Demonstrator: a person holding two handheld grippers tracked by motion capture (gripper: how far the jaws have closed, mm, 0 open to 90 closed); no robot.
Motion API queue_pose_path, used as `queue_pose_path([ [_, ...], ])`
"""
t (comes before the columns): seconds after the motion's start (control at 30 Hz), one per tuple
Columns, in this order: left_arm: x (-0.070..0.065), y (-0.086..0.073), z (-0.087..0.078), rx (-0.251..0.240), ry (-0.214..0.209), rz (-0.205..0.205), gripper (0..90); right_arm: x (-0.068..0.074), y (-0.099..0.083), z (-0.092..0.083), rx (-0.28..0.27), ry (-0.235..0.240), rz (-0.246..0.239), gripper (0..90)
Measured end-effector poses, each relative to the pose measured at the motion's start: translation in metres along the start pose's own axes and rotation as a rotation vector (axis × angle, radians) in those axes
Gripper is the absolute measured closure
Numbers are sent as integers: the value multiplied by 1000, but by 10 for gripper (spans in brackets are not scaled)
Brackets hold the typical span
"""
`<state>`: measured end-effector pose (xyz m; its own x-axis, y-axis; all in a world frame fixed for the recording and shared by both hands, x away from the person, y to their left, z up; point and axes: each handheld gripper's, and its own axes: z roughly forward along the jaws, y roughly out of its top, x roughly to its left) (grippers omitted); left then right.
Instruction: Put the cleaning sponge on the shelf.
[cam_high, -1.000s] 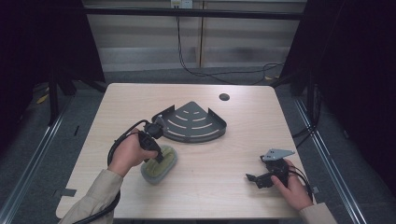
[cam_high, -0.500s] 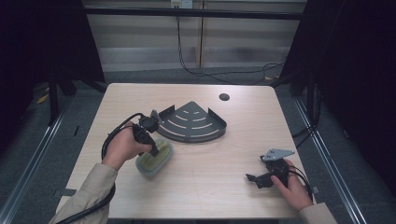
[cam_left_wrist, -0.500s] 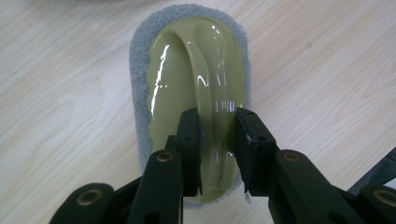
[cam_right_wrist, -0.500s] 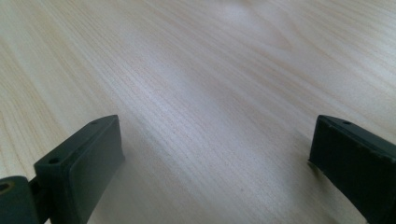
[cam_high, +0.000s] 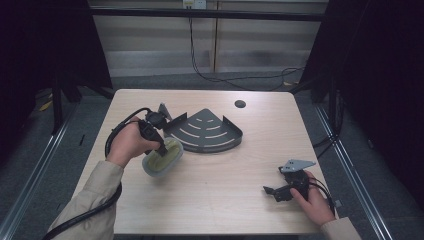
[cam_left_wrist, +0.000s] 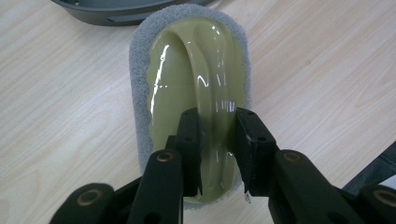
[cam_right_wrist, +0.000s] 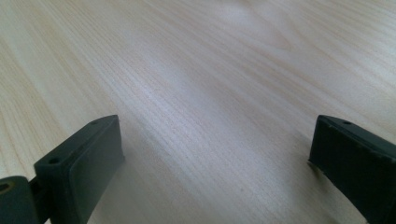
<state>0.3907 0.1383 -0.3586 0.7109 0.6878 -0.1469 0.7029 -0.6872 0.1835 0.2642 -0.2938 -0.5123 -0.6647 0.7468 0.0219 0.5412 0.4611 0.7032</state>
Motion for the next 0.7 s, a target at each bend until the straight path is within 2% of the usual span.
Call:
queue_pose_path([
  [0.3, 6, 10, -8, 6, 3, 2, 723, 0, 0, 0, -1, 0, -2, 22],
  [0.7, 12, 24, -5, 4, 5, 9, 722, 0, 0, 0, -1, 1, -2, 21],
])
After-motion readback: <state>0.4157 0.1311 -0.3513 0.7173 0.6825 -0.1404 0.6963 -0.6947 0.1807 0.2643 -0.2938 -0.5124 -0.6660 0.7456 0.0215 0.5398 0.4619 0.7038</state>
